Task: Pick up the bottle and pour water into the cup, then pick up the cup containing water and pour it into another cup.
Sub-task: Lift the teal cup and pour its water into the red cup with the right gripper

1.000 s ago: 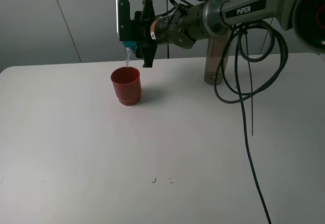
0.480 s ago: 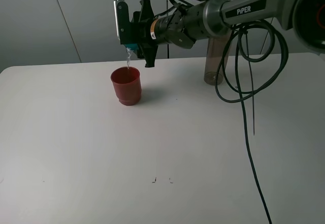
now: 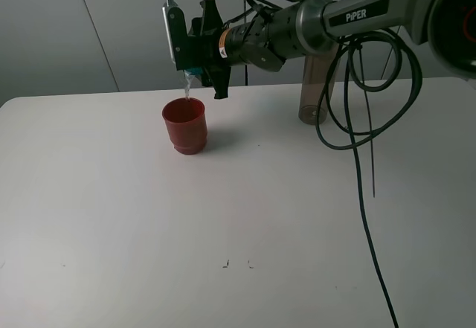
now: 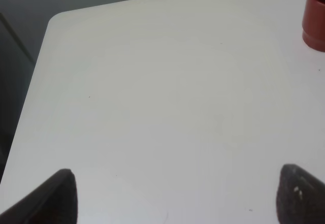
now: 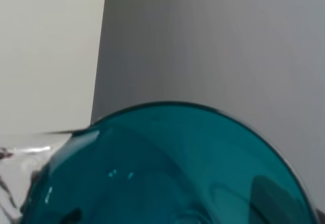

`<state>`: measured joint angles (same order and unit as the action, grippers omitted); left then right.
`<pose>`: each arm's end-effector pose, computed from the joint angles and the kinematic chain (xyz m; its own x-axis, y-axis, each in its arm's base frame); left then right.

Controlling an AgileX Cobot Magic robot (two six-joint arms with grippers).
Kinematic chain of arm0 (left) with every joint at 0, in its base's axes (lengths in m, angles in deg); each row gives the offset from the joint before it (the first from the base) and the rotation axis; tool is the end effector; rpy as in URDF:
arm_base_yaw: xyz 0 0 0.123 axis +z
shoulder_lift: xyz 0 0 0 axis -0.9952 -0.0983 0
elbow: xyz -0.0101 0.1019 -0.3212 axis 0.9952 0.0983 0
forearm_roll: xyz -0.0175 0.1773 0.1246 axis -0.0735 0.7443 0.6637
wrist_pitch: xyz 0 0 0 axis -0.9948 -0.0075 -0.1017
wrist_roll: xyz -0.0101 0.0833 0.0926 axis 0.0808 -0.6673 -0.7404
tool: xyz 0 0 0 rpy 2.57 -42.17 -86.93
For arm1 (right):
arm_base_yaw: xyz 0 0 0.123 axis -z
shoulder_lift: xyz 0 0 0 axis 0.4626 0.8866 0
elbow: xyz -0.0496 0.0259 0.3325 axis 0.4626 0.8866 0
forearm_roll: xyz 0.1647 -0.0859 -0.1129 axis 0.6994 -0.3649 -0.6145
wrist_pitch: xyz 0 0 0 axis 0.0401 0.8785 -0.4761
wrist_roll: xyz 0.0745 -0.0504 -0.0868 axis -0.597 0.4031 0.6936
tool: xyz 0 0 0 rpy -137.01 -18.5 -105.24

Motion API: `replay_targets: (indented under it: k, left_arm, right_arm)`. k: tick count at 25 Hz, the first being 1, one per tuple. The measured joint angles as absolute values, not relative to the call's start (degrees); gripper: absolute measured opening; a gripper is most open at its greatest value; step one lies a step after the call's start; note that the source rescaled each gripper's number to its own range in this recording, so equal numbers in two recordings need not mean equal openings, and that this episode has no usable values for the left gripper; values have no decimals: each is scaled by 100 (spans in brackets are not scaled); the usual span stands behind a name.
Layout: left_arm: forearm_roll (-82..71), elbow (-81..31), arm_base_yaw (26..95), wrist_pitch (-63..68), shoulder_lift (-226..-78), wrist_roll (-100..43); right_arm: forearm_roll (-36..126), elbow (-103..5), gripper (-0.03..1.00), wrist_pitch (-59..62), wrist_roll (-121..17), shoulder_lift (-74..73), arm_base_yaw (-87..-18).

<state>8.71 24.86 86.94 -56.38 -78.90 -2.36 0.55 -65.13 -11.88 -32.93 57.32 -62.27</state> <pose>-0.0612 -0.0011 0.2464 -0.4718 0.1290 -0.8722 0.0137 0.9902 0.1390 0.4576 0.3236 0.2066 0.5132 -0.8347 -0.1995 -0.4842 -0.0897 -0.8703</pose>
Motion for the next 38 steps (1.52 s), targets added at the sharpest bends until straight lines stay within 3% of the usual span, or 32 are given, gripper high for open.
replay_targets:
  k: [38]
  left_arm:
    - [871, 2486, 8694, -5638, -7890, -221]
  right_arm:
    - [55, -6513, 13, -1264, -2068, 5732, -6348]
